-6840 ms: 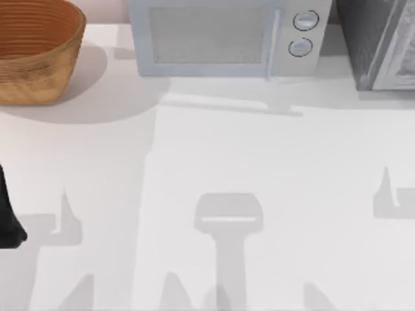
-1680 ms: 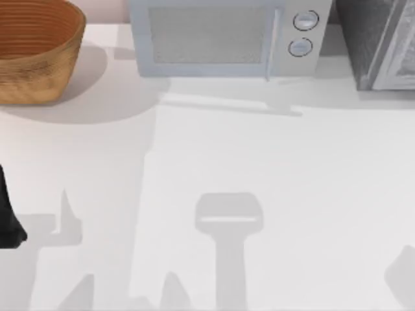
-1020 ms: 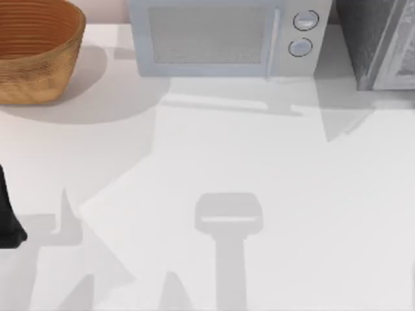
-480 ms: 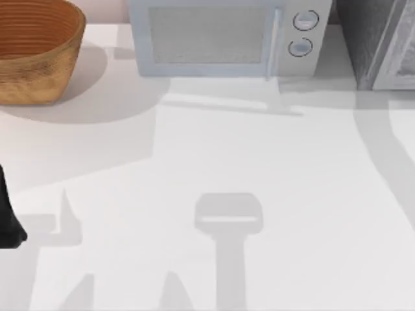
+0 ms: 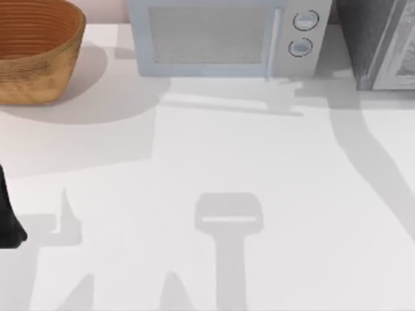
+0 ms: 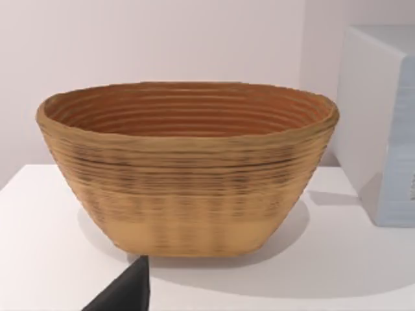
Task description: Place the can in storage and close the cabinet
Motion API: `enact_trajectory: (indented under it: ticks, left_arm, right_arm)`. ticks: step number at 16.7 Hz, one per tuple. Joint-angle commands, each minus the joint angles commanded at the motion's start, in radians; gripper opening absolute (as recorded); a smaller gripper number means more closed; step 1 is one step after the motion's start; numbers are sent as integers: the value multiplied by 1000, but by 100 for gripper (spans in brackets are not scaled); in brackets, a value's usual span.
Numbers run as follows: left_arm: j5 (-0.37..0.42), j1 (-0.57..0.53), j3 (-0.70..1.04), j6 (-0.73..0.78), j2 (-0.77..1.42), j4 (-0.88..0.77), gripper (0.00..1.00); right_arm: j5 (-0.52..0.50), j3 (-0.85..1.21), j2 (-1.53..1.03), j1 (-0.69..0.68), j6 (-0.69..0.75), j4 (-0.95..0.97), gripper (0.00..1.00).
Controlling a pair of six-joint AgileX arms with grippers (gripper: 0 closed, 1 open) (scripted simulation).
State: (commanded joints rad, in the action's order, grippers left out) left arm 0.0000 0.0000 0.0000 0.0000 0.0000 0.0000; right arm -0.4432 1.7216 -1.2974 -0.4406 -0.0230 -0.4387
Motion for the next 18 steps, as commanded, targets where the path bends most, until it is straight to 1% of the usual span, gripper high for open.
enact_trajectory:
  ticks: [4, 18]
  left_arm:
    - [0, 0, 0, 0, 0, 0, 100]
    - [0, 0, 0, 0, 0, 0, 100]
  right_arm:
    - [-8, 17, 6, 21, 8, -3, 100]
    - [70, 117, -134, 100, 7, 39, 100]
